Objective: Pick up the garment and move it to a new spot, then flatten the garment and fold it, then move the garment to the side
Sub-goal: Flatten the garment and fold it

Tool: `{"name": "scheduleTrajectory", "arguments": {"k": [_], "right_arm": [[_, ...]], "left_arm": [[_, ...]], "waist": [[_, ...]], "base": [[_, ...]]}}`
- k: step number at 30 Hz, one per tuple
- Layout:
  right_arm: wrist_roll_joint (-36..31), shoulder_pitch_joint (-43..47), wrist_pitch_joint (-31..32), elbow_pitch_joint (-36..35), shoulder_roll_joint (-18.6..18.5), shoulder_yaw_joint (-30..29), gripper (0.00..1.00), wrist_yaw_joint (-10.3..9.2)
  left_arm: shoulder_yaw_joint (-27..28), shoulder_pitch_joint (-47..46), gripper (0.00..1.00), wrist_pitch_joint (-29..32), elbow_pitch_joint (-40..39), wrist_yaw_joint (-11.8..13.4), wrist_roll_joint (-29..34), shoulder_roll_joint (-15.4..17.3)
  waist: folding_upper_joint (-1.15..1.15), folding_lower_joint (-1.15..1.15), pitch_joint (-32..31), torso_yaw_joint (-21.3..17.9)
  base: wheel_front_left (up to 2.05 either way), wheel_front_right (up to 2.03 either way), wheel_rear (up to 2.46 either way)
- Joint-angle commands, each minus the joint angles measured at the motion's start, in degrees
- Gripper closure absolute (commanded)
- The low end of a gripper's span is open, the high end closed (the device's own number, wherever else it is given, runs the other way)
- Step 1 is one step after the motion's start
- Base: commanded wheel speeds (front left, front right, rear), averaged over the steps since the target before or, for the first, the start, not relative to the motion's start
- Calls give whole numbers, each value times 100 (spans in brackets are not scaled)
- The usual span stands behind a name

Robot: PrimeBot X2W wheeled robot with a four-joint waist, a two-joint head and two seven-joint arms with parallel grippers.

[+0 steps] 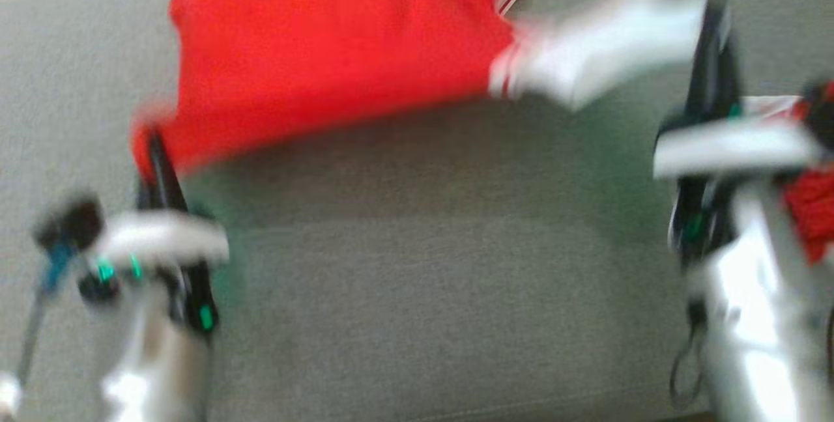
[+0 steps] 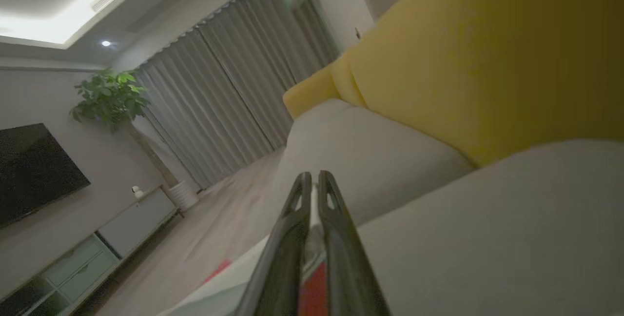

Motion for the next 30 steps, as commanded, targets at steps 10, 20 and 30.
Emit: {"name": "scheduleTrajectory", "arguments": {"k": [10,20,30], "right_arm": [[629,2218,-38,-553,64,592,100,-4],[922,3526,-12,-791,-169,671,100,-4],[1012,3788,267,-1397,-117,528,100,-4]], "left_arm": [[950,1844,100,-30,-3,-78,-94,-273],[275,3046,100,-30,-466,-80,-671,-282],[-135,3060,100,-30,-1098,-81,-890,-282]], "waist": [[0,1,-755,-339],[0,1,-1358,-251],[0,1,-1259,-81]], "base": [[0,0,0],[0,0,0],[0,0,0]]}}
